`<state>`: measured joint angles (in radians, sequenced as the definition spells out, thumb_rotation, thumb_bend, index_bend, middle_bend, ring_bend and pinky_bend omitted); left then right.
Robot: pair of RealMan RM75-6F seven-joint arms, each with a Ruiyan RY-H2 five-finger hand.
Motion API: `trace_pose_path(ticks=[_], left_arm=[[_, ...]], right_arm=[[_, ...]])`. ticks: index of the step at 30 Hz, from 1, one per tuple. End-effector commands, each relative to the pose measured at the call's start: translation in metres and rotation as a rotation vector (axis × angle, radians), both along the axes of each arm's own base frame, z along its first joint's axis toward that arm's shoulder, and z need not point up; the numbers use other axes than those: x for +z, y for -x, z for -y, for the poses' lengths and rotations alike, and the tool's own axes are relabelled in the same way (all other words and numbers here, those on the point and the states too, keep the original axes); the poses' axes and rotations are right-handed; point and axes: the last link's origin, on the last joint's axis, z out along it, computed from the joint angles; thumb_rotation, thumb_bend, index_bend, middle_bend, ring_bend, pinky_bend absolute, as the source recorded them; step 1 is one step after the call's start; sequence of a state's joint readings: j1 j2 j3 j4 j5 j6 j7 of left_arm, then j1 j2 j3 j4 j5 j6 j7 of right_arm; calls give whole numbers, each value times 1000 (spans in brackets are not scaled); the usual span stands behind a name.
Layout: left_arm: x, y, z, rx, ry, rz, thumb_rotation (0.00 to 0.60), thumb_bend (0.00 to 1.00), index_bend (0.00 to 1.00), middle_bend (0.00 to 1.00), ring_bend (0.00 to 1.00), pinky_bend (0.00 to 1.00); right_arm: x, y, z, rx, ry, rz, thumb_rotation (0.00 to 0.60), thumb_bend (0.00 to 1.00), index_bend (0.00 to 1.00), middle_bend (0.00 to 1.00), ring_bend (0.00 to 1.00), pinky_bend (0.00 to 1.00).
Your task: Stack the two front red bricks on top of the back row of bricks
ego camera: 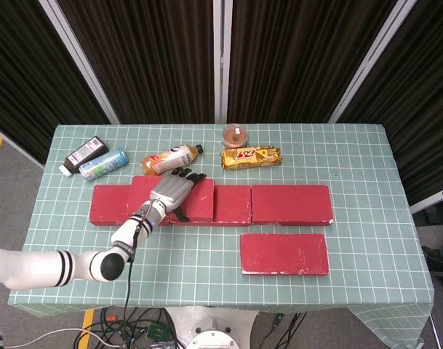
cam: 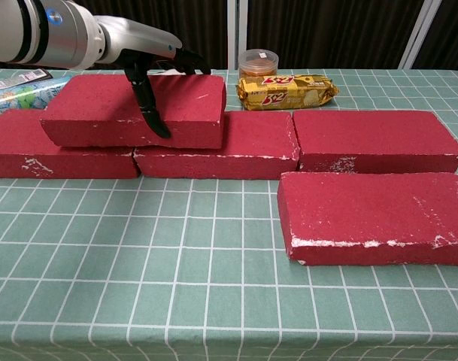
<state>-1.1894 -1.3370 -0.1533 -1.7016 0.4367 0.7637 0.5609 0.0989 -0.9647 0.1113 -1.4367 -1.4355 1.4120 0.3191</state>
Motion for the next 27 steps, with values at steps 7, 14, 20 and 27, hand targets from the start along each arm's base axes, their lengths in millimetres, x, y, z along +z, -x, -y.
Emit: trace_pose_path(ticks=[7, 14, 20, 27], left_arm=[[-7, 6, -3, 34, 3, -37, 600, 114, 0, 189, 0, 0], [-9, 7, -4, 41, 9, -43, 600, 114, 0, 189, 0, 0], [-8, 7, -3, 44, 9, -37, 600, 114, 0, 188, 0, 0], [-2, 5, -4, 42, 5, -35, 600, 114, 0, 188, 0, 0]], right_arm=[[1, 3, 0, -13, -2, 4, 600, 0, 0, 0, 0, 0], [1, 4, 0, -12, -1, 4, 600, 0, 0, 0, 0, 0], [2, 5, -1, -16, 4, 3, 600, 0, 0, 0, 0, 0], [2, 5, -2, -16, 5, 3, 600, 0, 0, 0, 0, 0]])
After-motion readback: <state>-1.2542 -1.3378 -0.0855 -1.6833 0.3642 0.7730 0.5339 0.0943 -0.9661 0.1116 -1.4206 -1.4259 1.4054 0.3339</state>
